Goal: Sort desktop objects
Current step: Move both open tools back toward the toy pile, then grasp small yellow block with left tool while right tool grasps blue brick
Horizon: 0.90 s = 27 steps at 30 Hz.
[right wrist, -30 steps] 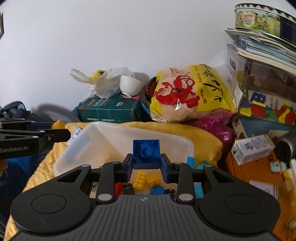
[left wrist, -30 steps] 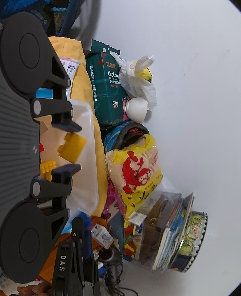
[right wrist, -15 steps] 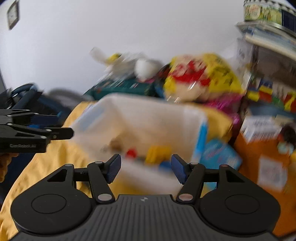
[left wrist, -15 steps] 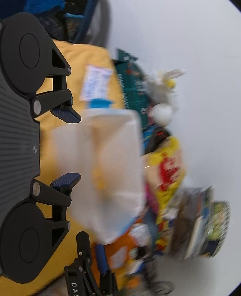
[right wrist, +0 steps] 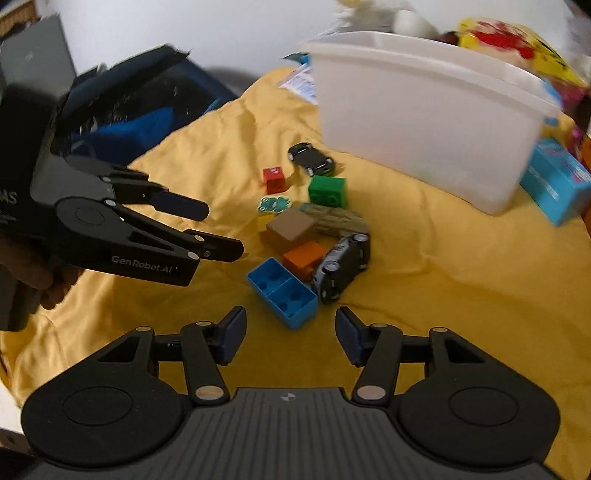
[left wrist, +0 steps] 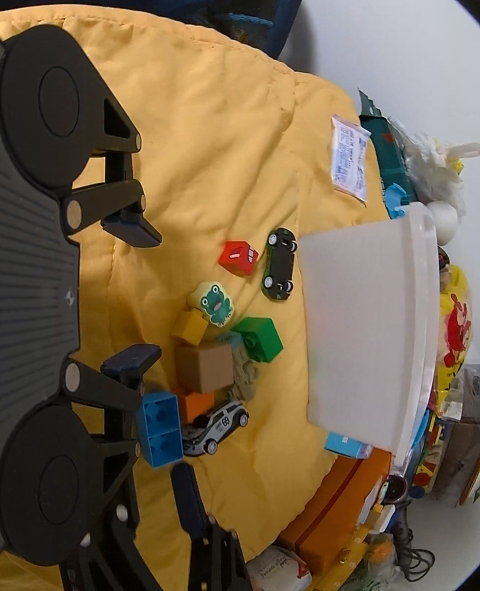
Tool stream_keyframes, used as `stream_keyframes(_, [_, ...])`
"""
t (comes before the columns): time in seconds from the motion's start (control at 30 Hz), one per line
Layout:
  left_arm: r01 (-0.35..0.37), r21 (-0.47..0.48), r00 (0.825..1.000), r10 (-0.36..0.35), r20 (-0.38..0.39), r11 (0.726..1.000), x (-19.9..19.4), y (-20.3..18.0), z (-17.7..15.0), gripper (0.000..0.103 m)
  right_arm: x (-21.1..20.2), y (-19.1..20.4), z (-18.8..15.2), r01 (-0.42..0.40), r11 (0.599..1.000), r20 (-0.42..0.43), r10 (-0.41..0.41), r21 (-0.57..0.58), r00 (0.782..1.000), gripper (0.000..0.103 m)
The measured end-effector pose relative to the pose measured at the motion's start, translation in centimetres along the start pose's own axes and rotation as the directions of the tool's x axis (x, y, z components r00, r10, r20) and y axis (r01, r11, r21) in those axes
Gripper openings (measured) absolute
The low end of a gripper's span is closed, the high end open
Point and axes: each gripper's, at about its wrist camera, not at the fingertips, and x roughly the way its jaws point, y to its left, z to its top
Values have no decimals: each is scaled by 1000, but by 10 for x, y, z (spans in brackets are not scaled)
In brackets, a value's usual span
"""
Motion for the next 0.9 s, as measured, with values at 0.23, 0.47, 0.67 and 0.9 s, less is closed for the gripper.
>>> stream_keyframes(0.23, [26, -9, 1000, -26, 15, 1000, -3, 3, 0, 62, 26, 9, 9, -23, 997, -7, 22, -69, 1000, 46])
stream_keyframes(0.47, [43, 40, 999, -44, 26, 998, 16, -14, 10, 62, 5, -1, -4, -26, 999, 24, 26, -21, 999, 32])
stream_keyframes(0.67, [32, 94, 999, -35, 27, 995, 32, -24, 15, 50, -21, -22, -23, 25, 998, 26, -26, 54, 999, 32])
stream_keyframes(0.9, [57, 140, 997, -63, 39, 989, 29, -34, 11, 26, -19, -23, -45, 47, 995, -15, -46, 88, 999, 49])
